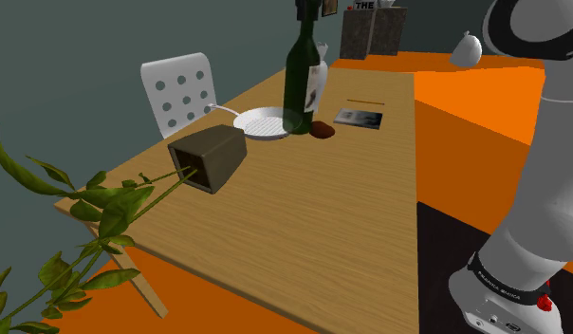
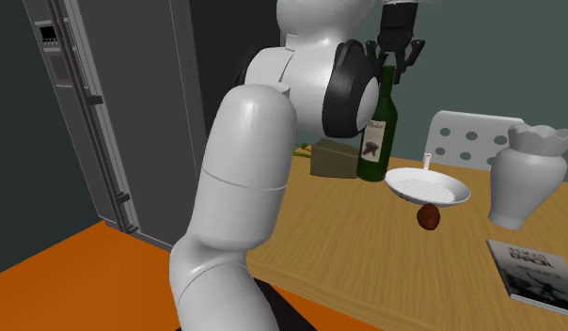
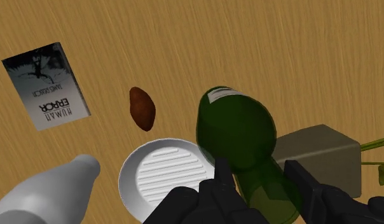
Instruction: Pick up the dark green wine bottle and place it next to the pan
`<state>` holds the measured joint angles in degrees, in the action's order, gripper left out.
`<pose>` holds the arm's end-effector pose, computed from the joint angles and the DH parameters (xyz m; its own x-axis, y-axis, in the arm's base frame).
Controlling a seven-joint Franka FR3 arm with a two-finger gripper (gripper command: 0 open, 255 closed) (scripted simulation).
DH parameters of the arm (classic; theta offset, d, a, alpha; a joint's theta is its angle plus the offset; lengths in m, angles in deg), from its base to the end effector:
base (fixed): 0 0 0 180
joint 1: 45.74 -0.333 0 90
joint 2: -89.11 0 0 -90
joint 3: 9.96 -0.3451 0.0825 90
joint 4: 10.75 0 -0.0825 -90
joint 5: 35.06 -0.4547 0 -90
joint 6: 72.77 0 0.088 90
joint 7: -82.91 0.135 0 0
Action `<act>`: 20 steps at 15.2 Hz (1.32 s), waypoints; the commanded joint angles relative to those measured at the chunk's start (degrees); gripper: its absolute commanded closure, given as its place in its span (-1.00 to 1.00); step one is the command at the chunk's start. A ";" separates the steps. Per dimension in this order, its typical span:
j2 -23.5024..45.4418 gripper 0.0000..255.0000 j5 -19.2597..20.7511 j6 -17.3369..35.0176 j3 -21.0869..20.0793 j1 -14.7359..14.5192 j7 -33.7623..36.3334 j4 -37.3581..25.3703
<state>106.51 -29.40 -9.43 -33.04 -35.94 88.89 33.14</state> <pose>0.6236 0.0628 0.8066 0.9969 0.0594 0.0514 0.0614 -0.9974 -0.0374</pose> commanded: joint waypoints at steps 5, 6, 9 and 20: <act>-8.15 1.00 -3.97 9.93 0.48 4.15 -1.70 17.53; -9.02 1.00 -4.37 11.15 0.60 4.47 -1.92 19.58; -11.29 1.00 -5.35 14.54 0.91 5.20 -2.52 25.09; -16.28 1.00 -7.35 24.12 1.63 6.35 -4.03 39.35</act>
<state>90.50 -36.65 14.05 -31.41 -29.60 84.87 71.64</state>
